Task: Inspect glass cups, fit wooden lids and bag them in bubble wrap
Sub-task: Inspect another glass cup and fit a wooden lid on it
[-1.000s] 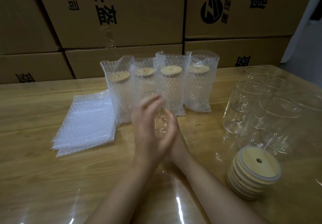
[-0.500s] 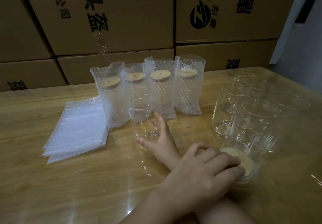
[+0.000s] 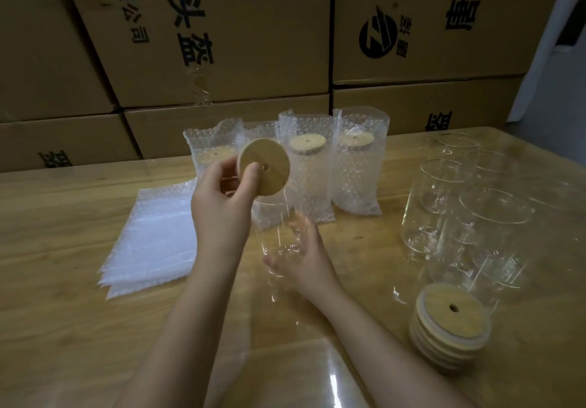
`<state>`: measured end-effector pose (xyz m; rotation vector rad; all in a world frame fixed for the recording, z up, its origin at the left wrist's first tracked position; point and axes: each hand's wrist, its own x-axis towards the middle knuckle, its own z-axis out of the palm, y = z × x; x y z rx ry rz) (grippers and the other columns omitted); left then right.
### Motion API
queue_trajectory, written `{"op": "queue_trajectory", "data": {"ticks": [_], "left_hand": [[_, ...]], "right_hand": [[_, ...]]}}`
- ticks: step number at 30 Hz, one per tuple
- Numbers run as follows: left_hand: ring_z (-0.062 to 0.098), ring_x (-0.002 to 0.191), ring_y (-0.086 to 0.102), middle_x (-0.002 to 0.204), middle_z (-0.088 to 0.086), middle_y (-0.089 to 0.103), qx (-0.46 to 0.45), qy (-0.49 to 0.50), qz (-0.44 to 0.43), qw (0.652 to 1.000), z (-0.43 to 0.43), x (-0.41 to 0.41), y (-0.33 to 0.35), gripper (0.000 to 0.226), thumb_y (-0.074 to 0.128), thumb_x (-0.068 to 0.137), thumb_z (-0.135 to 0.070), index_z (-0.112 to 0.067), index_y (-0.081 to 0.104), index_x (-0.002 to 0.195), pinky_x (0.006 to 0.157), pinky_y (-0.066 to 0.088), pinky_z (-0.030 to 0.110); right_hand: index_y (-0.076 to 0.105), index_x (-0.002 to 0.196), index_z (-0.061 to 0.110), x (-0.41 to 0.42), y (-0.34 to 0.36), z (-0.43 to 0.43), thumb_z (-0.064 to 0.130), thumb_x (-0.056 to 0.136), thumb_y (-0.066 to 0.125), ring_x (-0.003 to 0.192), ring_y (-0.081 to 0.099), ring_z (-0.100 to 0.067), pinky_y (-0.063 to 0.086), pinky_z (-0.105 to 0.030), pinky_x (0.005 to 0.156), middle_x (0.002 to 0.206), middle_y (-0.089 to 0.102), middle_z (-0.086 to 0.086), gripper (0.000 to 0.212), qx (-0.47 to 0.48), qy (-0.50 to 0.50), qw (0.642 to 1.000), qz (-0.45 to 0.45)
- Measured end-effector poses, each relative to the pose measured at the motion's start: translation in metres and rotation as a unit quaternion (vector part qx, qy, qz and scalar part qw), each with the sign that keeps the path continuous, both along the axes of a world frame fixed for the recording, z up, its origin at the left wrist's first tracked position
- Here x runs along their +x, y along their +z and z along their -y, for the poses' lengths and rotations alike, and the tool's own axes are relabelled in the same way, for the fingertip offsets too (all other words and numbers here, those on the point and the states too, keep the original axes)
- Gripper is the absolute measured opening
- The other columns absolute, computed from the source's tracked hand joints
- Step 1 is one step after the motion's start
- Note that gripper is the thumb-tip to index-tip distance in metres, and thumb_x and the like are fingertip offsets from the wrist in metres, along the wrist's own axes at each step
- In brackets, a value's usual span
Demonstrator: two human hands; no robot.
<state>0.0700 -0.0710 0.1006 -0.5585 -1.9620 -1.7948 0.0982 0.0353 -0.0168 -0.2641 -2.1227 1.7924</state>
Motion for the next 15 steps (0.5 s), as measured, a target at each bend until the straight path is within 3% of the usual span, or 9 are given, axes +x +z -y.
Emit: {"op": "queue_trajectory", "data": {"ticks": [1, 3, 6, 8, 11, 13, 15], "left_hand": [[0.014, 0.089, 0.064, 0.097, -0.003, 0.064, 0.029, 0.000, 0.042, 0.999, -0.001, -0.004, -0.003, 0.020, 0.066, 0.089, -0.024, -0.024, 0.063, 0.108, 0.081, 0.056, 0.034], [0.025, 0.085, 0.063, 0.090, 0.000, 0.059, 0.031, 0.013, 0.066, 0.997, -0.004, -0.007, -0.009, 0.026, 0.067, 0.088, -0.025, -0.029, 0.058, 0.112, 0.078, 0.054, 0.034], [0.000, 0.071, 0.054, 0.083, -0.007, 0.054, 0.012, 0.028, 0.053, 0.998, -0.007, -0.012, -0.016, 0.030, 0.066, 0.088, -0.027, -0.032, 0.056, 0.116, 0.066, 0.046, 0.014], [-0.007, 0.068, 0.051, 0.083, -0.011, 0.054, -0.014, 0.029, 0.042, 0.999, -0.009, -0.015, -0.018, 0.026, 0.065, 0.087, -0.027, -0.034, 0.057, 0.111, 0.062, 0.043, 0.007], [0.001, 0.083, 0.054, 0.099, -0.008, 0.054, -0.087, 0.062, 0.011, 0.994, -0.016, -0.010, -0.022, 0.022, 0.061, 0.087, -0.029, -0.038, 0.052, 0.105, 0.071, 0.047, 0.019], [0.013, 0.102, 0.051, 0.113, -0.007, 0.044, -0.118, 0.083, -0.002, 0.990, -0.016, -0.010, -0.023, 0.031, 0.060, 0.088, -0.030, -0.033, 0.051, 0.117, 0.084, 0.045, 0.027], [0.015, 0.121, 0.041, 0.127, -0.003, 0.039, -0.159, 0.079, -0.048, 0.983, -0.014, -0.013, -0.026, 0.043, 0.055, 0.093, -0.026, -0.024, 0.046, 0.135, 0.097, 0.035, 0.029]], "right_hand": [[0.023, 0.148, 0.031, 0.001, -0.001, 0.000, 0.026, 0.070, 0.085, 0.134, 0.036, -0.003, 0.035, -0.029, 0.109, 0.144, 0.040, 0.009, 0.100, -0.001, -0.002, 1.000, -0.014], [0.024, 0.148, 0.030, 0.001, 0.000, -0.001, 0.024, 0.070, 0.085, 0.133, 0.036, -0.003, 0.036, -0.031, 0.110, 0.143, 0.041, 0.008, 0.099, -0.009, -0.001, 1.000, -0.013], [0.025, 0.147, 0.031, 0.002, -0.001, 0.000, 0.027, 0.070, 0.085, 0.132, 0.037, -0.003, 0.036, -0.030, 0.109, 0.143, 0.040, 0.009, 0.098, -0.002, 0.001, 1.000, -0.010], [0.025, 0.147, 0.031, 0.001, -0.002, 0.000, 0.028, 0.071, 0.085, 0.134, 0.036, -0.004, 0.035, -0.033, 0.110, 0.143, 0.039, 0.012, 0.097, -0.007, 0.004, 1.000, -0.007], [0.024, 0.148, 0.031, 0.001, -0.003, 0.000, 0.029, 0.071, 0.085, 0.134, 0.035, -0.003, 0.036, -0.038, 0.111, 0.143, 0.038, 0.015, 0.098, -0.014, -0.001, 1.000, -0.005], [0.023, 0.148, 0.035, 0.000, -0.004, 0.000, 0.033, 0.070, 0.085, 0.134, 0.035, -0.002, 0.036, -0.036, 0.110, 0.141, 0.039, 0.017, 0.099, -0.010, 0.003, 1.000, 0.001], [0.023, 0.147, 0.036, -0.001, -0.004, 0.000, 0.035, 0.069, 0.085, 0.133, 0.035, -0.002, 0.037, -0.036, 0.109, 0.140, 0.040, 0.015, 0.099, -0.008, -0.002, 1.000, 0.006]]}}
